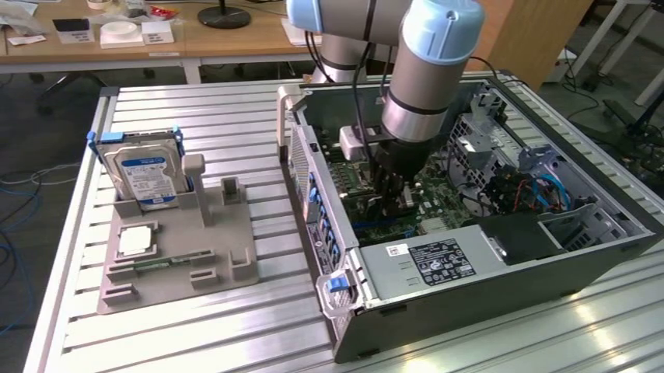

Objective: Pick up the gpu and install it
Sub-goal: 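Insert the gpu into the slot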

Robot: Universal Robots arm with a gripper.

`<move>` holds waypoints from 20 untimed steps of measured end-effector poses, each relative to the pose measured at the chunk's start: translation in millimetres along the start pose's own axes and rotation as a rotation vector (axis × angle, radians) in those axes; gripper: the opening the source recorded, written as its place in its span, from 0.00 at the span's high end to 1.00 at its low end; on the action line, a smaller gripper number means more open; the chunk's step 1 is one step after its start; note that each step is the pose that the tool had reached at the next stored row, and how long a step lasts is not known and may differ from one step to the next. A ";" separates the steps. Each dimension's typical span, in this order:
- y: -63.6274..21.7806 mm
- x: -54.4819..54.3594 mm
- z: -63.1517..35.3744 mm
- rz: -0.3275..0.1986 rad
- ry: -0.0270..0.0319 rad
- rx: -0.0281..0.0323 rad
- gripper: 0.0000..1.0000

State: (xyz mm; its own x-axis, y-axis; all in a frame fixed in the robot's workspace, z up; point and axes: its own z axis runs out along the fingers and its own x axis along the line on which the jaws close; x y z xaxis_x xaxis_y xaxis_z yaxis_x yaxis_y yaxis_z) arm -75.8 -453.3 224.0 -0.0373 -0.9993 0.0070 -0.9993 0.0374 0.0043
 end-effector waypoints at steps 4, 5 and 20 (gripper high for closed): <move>0.1 0.0 5.0 0.000 0.0005 0.0000 0.72; 0.3 0.1 6.8 0.000 0.0008 -0.0006 0.72; 0.2 -0.1 6.5 0.000 -0.0005 0.0002 0.65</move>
State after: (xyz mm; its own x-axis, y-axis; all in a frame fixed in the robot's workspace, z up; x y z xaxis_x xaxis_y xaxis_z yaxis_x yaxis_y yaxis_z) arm -76.0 -453.2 217.5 -0.0376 -0.9993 0.0064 -0.9993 0.0376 0.0042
